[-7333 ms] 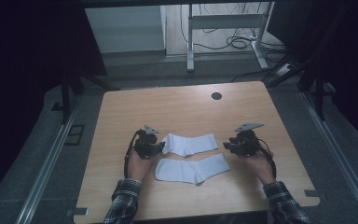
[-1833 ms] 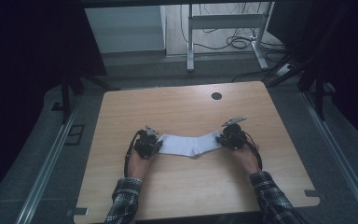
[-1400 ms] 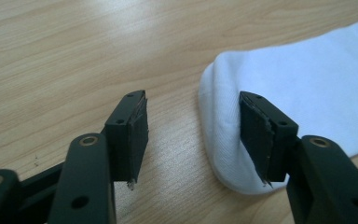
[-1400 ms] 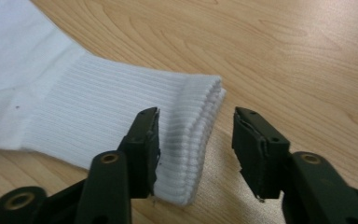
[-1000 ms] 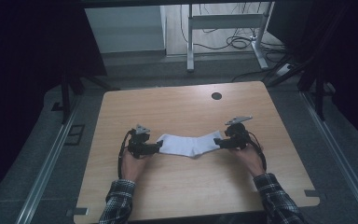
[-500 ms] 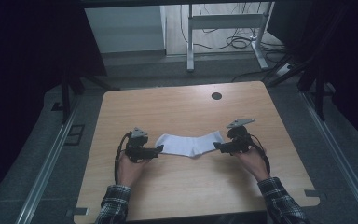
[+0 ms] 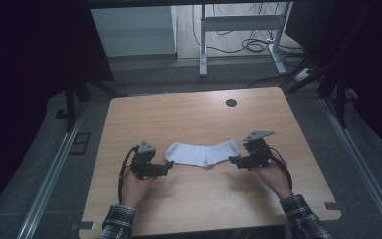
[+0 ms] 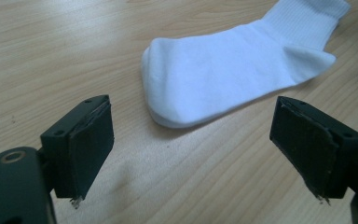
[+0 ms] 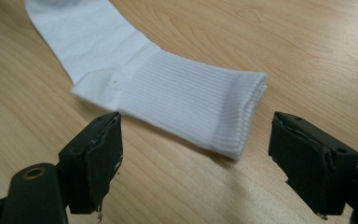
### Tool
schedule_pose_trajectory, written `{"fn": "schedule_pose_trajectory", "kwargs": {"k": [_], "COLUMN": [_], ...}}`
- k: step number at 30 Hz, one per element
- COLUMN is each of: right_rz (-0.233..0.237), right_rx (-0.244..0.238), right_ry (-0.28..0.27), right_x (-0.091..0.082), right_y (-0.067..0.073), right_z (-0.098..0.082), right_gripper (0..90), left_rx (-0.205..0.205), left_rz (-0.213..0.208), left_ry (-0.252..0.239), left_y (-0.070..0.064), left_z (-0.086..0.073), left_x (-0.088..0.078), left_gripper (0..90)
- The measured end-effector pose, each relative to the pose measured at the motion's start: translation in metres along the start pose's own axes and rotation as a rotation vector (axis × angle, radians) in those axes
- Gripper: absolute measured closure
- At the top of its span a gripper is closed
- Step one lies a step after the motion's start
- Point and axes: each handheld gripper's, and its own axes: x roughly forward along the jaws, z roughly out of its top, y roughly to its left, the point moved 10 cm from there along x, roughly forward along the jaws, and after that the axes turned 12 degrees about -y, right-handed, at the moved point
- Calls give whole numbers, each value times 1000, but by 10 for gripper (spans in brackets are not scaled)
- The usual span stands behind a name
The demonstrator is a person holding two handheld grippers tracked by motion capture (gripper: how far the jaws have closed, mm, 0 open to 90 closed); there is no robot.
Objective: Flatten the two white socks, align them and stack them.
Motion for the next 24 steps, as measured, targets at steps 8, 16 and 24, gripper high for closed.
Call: {"fn": "schedule_pose_trajectory", "kwargs": {"k": [8, 16, 24], "right_rz": [9, 3, -1], "right_rx": [-13, -22, -28], "right_ry": [-2, -7, -22], "right_x": [-15, -30, -46], "right_y": [4, 3, 1], "right_z": [-4, -7, -13], "right_gripper": [134, 117, 108], "left_rx": [26, 52, 69], "left_rz": [0, -2, -4], "left_ry": [3, 7, 8], "left_y": [-6, -12, -17], "left_z": [-4, -10, -21], "left_x": [-16, -32, -45], "left_gripper": [120, 111, 107]}}
